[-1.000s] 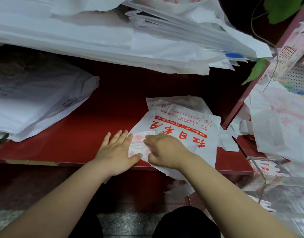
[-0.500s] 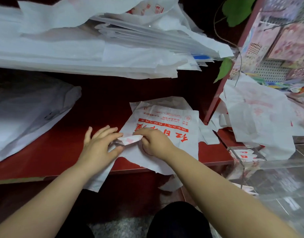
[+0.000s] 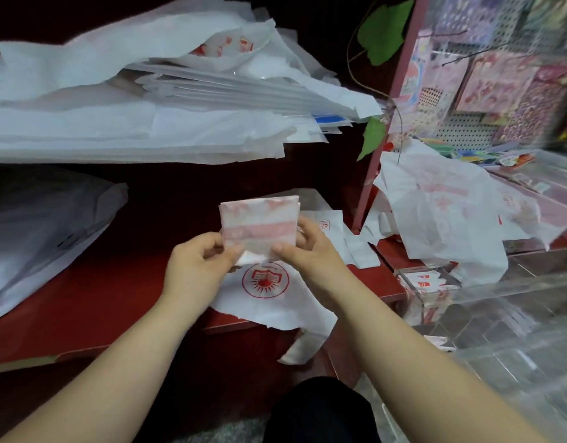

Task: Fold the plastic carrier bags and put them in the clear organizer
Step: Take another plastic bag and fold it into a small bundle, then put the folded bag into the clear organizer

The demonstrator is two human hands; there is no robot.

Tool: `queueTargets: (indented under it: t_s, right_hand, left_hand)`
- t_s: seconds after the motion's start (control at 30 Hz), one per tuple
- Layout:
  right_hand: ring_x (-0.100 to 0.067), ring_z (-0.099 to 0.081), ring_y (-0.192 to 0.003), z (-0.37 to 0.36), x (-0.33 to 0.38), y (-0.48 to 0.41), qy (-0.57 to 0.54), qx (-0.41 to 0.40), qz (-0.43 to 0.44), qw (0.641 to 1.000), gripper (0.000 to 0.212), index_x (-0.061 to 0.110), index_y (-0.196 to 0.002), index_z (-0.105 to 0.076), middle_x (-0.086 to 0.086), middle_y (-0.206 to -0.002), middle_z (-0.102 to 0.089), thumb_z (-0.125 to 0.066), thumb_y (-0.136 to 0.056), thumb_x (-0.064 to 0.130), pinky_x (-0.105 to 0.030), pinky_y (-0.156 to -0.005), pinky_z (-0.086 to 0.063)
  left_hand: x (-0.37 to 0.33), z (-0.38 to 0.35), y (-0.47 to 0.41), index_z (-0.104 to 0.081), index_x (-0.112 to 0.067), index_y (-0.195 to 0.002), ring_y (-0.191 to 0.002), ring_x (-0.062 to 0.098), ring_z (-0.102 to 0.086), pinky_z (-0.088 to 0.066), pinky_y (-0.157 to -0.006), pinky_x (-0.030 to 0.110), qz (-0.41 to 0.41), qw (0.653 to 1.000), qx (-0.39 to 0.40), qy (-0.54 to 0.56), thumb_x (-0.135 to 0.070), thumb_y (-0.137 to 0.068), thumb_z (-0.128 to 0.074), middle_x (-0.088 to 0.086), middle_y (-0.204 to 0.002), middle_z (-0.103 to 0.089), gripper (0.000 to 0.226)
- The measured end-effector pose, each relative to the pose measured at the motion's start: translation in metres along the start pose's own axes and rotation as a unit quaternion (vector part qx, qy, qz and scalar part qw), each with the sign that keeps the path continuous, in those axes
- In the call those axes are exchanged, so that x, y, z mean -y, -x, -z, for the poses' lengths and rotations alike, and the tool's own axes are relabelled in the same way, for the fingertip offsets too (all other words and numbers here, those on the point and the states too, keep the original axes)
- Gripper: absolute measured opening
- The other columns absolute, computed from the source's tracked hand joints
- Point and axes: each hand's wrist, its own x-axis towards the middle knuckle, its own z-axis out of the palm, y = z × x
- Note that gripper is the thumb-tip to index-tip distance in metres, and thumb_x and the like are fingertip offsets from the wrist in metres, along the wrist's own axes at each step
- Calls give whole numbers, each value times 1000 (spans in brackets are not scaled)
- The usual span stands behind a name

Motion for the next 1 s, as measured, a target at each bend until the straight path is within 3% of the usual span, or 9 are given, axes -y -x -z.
queueTargets:
  t_s: [0.07,0.17,0.27,0.4,0.57,0.67,0.77,0.9,1.0]
  right_hand:
    - [-19,-63,-93,11,0,12,20,9,-13,1000,26,16,-102,-57,-7,-103,-65,-60,-83,-1,-29,-86,-52]
    - [-12,-62,-70,31,4,24,38,-32,-30,998,13,10,-89,-60,-5,-86,-64,-54,-88,-1,-20,-65,-55]
    - [-5,-60,-53,53,8,34,75,-48,-21,996,14,9,-80,-60,3,-69,-65,-55,-87,-2,-17,-50,-51]
    - [-3,-58,-52,97,8,55,92,-129,-1,987,22,16,-74,-61,6,-64,-63,-56,-87,-1,-18,-52,-51]
    - [-12,-58,-66,178,2,95,170,-229,-23,958,20,15,-76,-60,-10,-79,-62,-55,-86,-3,-28,-68,-50]
    - [-18,-54,-72,223,-5,118,263,-274,-36,924,18,12,-74,-59,-12,-75,-59,-58,-82,-4,-32,-72,-45]
    - [-10,-50,-66,252,-19,131,344,-288,-57,892,15,4,-71,-61,-5,-66,-56,-60,-79,-8,-14,-63,-39]
    - [-18,-55,-72,266,-43,136,443,-245,-74,859,8,-5,-80,-66,-12,-72,-63,-58,-80,-7,-17,-62,-40]
    - [5,-55,-62,265,-51,136,477,-215,-48,850,22,5,-77,-69,0,-66,-61,-55,-78,-12,-6,-59,-37]
  left_hand:
    - [-5,-17,9,-62,-20,-68,-49,-4,-58,-46,-54,7,12,999,19,30,1,-83,-62,-17,-53,-64,25]
    - [-5,-38,17,-64,-19,-69,-49,-2,-59,-48,-53,10,33,997,44,53,0,-84,-61,-11,-54,-66,23]
    - [-6,-58,25,-64,-13,-71,-45,0,-57,-46,-50,11,60,993,79,62,-3,-88,-57,-7,-50,-64,21]
    - [-3,-95,37,-62,-19,-72,-48,-3,-56,-46,-56,9,67,991,103,52,-5,-91,-53,-9,-53,-63,26]
    - [2,-150,62,-62,-28,-73,-73,-4,-56,-38,-72,2,-53,978,172,-102,-14,-90,-57,-19,-80,-61,22]
    - [8,-182,85,-70,-20,-102,-105,-4,-51,-30,-91,5,-189,926,250,-209,-32,-85,-49,-11,-112,-63,30]
    - [18,-209,101,-19,-27,-147,-139,5,-15,-11,-107,15,-165,888,338,-264,-38,-94,-42,-19,-150,-1,59]
    - [29,-231,103,23,-29,-140,-135,-5,10,8,-104,11,-120,889,336,-286,-37,-97,-40,-28,-124,38,77]
    - [33,-237,100,33,-31,-125,-123,-9,24,25,-95,9,-140,878,325,-323,-37,-98,-35,-27,-118,45,73]
